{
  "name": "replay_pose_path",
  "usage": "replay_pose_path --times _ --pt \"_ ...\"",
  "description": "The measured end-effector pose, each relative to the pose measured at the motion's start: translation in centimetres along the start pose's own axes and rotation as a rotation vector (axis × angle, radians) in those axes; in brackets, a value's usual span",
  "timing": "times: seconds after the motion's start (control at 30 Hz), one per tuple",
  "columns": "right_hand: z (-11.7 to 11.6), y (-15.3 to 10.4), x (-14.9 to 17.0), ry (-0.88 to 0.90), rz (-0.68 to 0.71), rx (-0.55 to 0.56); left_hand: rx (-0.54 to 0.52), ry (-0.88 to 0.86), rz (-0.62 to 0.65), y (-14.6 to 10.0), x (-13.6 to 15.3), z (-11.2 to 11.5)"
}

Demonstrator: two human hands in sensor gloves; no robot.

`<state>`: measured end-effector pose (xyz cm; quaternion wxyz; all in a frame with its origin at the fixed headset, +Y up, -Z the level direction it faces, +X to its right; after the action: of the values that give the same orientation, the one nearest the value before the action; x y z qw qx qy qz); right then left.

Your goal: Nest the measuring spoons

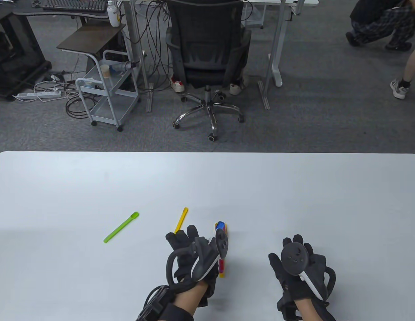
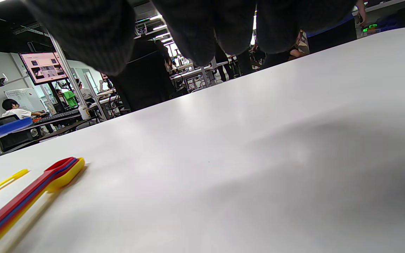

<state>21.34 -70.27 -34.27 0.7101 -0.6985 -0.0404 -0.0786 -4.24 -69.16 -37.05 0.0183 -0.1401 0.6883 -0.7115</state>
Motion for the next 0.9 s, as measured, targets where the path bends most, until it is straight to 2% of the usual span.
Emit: replay_pose_path --times 0.5,0.9 --pt "0.0 0.0 0.0 0.004 0.003 0.001 0.037 -0.049 -0.148 0.8 -0.9 2.3" --pt "0.1 0.0 -0.1 0.004 0.004 0.002 0.068 -0.093 -0.196 1.1 -0.9 3.5"
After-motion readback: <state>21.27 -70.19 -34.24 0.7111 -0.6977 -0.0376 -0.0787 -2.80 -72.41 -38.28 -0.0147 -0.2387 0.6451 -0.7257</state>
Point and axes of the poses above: the tracker on the back of each hand, its own x axis roughly to the little-finger side, its own y axis roughly from the wrist to the fingertips, z = x × y, the point moved 5 cm from there along y, roughly from the wrist to the fingertips, and after that the axes turned 13 degrees about -y, right-handed, at the moved point
